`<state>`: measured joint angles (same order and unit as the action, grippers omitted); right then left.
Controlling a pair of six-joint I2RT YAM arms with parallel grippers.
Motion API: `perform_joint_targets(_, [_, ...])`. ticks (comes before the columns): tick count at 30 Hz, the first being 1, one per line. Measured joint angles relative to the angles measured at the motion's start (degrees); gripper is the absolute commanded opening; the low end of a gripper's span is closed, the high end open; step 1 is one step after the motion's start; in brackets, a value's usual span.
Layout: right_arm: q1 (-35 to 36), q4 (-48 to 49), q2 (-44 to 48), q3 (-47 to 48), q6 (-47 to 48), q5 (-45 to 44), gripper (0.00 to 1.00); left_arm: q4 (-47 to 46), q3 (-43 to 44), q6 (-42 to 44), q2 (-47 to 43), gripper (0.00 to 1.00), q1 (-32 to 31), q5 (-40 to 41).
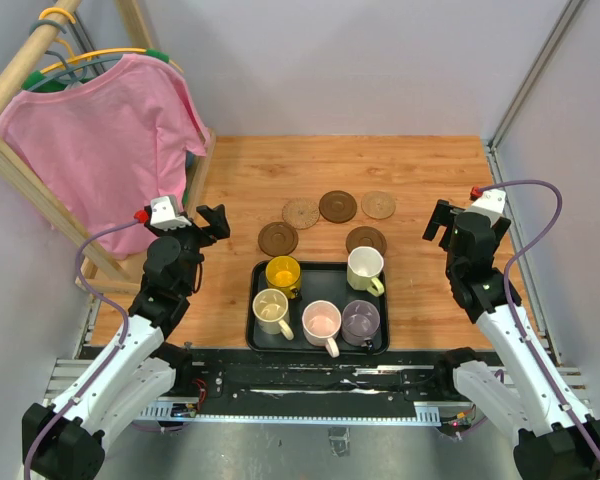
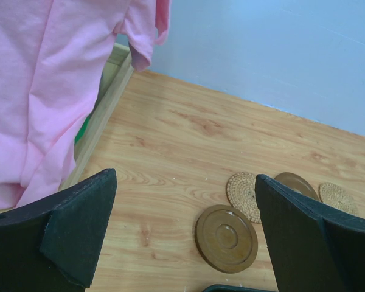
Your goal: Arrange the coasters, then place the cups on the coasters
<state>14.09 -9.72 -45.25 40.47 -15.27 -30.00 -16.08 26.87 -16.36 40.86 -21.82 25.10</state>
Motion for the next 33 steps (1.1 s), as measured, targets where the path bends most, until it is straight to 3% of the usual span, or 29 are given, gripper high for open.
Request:
perform_joint_targets(23, [0.00,0.59,0.46,-0.02,0.02,1.22,0.98,0.37,0.00,0.00,1.49,1.00,0.00,0.81])
perform_joint_targets(33, [0.00,1.70,-2.03,0.00,0.28,2.97,0.97,-1.22,0.02,-0.42,8.72,0.99,0.00,-0.33])
